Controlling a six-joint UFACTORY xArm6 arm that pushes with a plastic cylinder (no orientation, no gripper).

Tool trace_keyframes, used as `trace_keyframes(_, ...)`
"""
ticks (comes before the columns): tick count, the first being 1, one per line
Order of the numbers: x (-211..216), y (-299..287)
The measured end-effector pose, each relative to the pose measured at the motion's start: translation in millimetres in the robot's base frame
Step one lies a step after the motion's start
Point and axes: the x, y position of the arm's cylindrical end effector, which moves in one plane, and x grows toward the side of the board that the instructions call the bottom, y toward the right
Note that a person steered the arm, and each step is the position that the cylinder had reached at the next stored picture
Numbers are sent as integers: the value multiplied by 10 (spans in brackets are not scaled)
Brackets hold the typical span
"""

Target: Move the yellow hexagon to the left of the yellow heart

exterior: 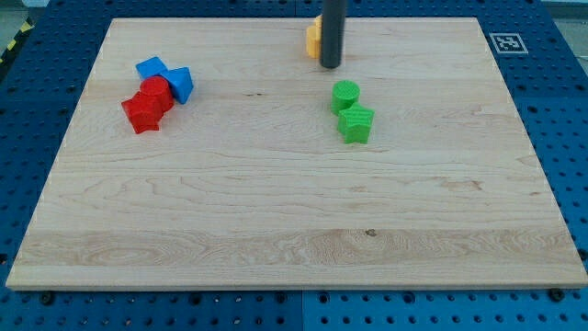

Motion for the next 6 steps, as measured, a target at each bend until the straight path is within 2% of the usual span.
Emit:
trace_keyframes(4,-456,-95)
trace_keyframes(5,-456,388)
trace_keyframes(6,-619,497)
